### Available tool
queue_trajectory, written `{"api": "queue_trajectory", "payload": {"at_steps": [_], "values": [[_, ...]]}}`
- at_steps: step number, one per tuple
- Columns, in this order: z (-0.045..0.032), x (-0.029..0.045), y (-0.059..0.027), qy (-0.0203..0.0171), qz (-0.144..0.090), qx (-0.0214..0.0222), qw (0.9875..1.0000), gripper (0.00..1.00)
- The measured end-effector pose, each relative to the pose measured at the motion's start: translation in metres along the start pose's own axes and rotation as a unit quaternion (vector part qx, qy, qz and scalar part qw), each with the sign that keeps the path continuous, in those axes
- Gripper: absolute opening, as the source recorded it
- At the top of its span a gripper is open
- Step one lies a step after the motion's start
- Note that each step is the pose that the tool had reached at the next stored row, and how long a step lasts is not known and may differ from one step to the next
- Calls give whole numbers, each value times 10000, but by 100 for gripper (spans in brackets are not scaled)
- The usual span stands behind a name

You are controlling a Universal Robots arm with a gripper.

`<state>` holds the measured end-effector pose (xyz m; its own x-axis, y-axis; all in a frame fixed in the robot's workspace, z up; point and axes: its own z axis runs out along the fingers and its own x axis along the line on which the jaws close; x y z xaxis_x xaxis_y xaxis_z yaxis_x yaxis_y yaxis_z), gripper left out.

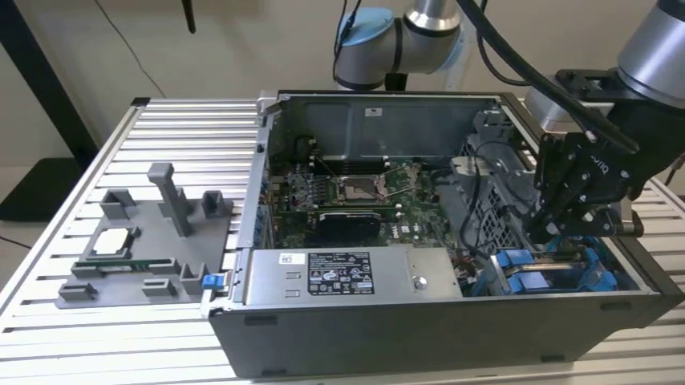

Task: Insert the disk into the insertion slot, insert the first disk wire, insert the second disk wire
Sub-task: 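Insert the second disk wire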

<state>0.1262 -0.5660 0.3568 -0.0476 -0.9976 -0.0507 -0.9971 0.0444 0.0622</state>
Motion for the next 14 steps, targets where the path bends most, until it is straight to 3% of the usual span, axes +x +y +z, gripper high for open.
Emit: {"api": "queue_trajectory", "payload": {"at_steps": [14], "values": [[52,9,-80,-2,-79,101,9999,0]]}}
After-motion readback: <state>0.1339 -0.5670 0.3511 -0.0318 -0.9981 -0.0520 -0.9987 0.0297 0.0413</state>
